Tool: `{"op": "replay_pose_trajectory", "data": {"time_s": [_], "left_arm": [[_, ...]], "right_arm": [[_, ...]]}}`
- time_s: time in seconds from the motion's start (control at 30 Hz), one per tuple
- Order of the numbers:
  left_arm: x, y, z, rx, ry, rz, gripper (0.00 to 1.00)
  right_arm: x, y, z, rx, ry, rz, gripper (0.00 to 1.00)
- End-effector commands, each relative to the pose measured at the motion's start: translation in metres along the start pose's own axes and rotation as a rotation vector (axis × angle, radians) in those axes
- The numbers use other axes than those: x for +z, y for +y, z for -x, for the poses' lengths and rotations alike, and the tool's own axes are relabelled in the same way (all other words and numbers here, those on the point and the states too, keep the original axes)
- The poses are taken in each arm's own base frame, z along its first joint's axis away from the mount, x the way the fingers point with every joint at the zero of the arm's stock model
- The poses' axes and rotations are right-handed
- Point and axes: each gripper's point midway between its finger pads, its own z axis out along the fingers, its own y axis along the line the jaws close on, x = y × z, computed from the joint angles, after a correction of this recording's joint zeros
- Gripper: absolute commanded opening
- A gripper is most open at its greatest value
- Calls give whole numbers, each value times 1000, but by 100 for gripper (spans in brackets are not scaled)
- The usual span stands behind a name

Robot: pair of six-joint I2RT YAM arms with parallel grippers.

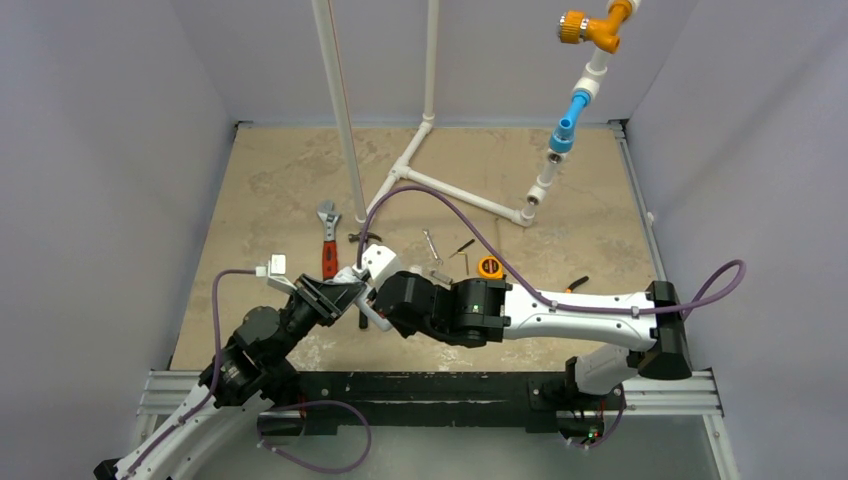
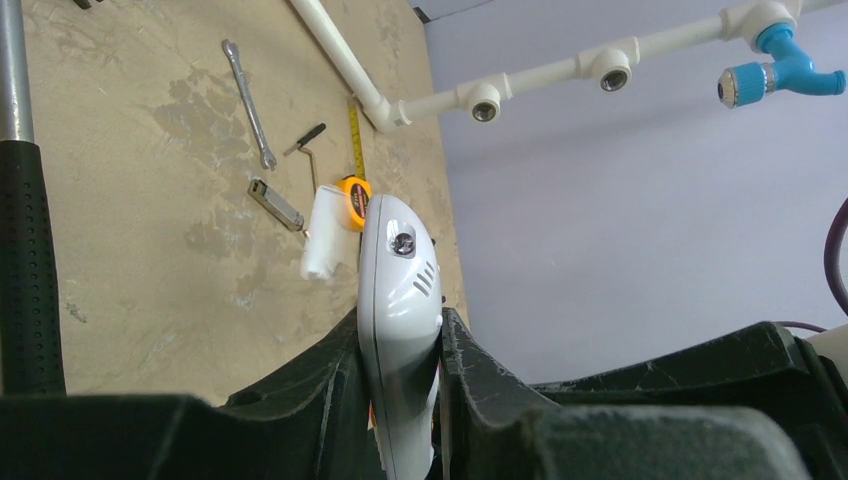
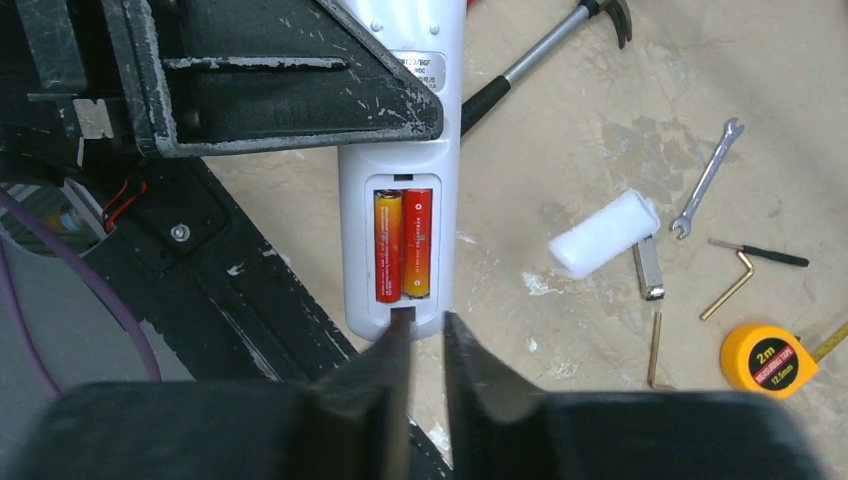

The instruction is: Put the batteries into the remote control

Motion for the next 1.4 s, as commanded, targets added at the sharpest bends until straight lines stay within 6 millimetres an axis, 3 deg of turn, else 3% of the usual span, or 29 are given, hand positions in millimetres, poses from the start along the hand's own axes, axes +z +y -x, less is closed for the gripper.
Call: {"op": "replay_pose_trajectory", "data": {"time_s": [0.0,0.13,0.27,0.4,0.53,0.7,0.93,1.07,1.13,1.2,1.23,1.3,1.37], "left_arm": [[-4,-22,10,-46,-30,-60,0],[-4,-20,10,-60,-30,-53,0],[-6,-15,10,-54,-34,-34,0],[-9,-7,11,-39,-38,-2,0],[-18,-12,18,-20,-67,-17,0],[-24,-13,22,12,-71,-2,0],[-31,-15,26,31,-82,-10,0],[-36,-19,30,50,-91,-20,0],[-38,-21,30,62,-90,-26,0],[-40,-24,31,70,-90,-34,0],[-40,-25,32,73,-89,-36,0],[-41,-25,31,73,-84,-37,0],[-43,-26,30,73,-79,-42,0]], "right_arm": [[-7,0,19,13,-42,-17,12],[-6,-1,18,13,-40,-26,12],[-9,-16,15,79,-54,-98,14],[-5,-54,0,194,-49,-188,25],[6,-90,-13,316,-43,-218,35],[34,-127,-24,435,7,-210,43],[90,-152,-41,457,91,-201,48],[110,-163,-54,437,14,-222,52],[107,-173,-47,451,-169,-234,54],[97,-183,-64,469,-337,-243,58],[88,-186,-50,465,-438,-232,59],[77,-196,-54,399,-508,-270,60],[56,-218,-50,378,-532,-397,62]]}}
